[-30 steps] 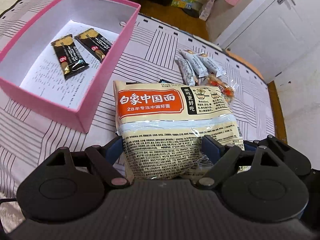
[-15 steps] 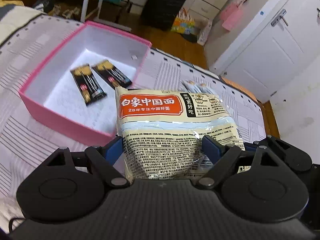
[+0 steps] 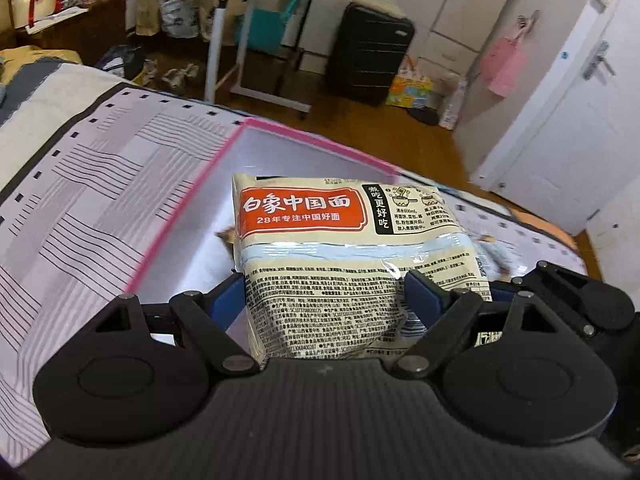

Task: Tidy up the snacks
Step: 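Carry the noodle bag into the pink box and open the left tool, then grasp the clear bag of coated peanuts with the left tool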

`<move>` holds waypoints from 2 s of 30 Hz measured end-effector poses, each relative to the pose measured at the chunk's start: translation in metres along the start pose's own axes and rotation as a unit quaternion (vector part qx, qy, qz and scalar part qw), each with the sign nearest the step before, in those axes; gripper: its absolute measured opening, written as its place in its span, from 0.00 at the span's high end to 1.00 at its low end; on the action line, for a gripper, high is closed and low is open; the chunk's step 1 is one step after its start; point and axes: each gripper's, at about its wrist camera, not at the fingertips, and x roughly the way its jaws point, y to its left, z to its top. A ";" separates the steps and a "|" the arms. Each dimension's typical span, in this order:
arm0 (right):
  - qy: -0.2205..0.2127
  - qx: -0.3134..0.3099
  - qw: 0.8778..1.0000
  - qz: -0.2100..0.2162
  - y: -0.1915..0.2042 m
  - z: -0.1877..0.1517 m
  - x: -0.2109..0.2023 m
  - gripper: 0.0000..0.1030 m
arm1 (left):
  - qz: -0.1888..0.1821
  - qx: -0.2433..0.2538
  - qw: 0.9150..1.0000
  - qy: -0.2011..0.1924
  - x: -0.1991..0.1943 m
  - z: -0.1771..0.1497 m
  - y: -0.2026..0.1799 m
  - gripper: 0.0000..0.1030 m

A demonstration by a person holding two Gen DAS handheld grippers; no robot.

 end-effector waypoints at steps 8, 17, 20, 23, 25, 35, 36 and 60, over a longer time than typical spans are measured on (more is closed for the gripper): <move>0.059 0.015 0.998 0.001 0.003 0.001 0.064 0.23 | 0.010 -0.005 0.999 0.033 0.054 -0.001 0.045 0.18; 0.097 0.029 0.995 0.000 0.008 0.002 0.081 0.22 | 0.030 0.014 0.998 0.044 0.068 -0.005 0.048 0.18; 0.094 0.005 0.995 -0.026 0.014 0.002 0.082 0.22 | 0.056 0.037 0.997 0.039 0.072 -0.009 0.040 0.19; 0.097 0.003 0.995 -0.029 0.015 0.004 0.082 0.22 | 0.071 0.056 0.995 0.032 0.070 -0.014 0.030 0.18; 0.096 0.012 0.995 -0.026 0.014 0.004 0.078 0.22 | 0.066 0.055 0.996 0.035 0.066 -0.015 0.027 0.19; 0.086 0.017 0.995 -0.041 0.014 0.007 0.034 0.22 | 0.064 0.064 0.996 0.007 0.008 -0.014 0.010 0.18; 0.085 0.019 0.995 -0.044 0.014 0.007 0.026 0.22 | 0.060 0.066 0.996 0.002 0.002 -0.012 0.007 0.18; 0.052 0.145 0.979 -0.133 -0.053 -0.075 -0.154 0.19 | -0.104 0.178 0.978 0.025 -0.041 -0.029 -0.117 0.14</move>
